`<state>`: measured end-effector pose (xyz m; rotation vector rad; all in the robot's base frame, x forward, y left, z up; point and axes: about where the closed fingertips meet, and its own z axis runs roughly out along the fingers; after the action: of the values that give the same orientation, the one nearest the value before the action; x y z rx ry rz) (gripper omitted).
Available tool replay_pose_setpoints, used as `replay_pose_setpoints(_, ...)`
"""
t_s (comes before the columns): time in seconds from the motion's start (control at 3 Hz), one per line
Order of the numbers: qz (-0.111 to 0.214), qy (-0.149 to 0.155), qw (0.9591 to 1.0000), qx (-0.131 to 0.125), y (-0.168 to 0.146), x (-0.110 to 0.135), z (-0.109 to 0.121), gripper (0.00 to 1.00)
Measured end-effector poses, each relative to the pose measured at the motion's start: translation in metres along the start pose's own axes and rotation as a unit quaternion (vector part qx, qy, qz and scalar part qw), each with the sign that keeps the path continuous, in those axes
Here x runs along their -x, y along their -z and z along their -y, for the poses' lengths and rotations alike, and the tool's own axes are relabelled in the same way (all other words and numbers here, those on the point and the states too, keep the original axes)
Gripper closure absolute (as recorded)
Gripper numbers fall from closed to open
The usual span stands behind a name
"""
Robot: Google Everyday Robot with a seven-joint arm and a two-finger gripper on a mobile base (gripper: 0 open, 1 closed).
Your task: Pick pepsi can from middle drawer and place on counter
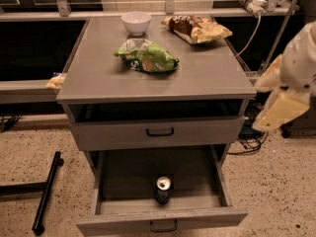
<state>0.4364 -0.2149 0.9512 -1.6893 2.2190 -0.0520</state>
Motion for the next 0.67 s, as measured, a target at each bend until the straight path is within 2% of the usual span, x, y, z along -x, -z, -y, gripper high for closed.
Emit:
replay_pose_setpoints(0.33,0.055,-0.024,0.9977,0.032,-0.067,-0.005,-0.030,0.65)
replay_pose_setpoints(0.67,0.108,-0.061,0.9897,0.072,-0.149,-0.004,-0.056,0.89)
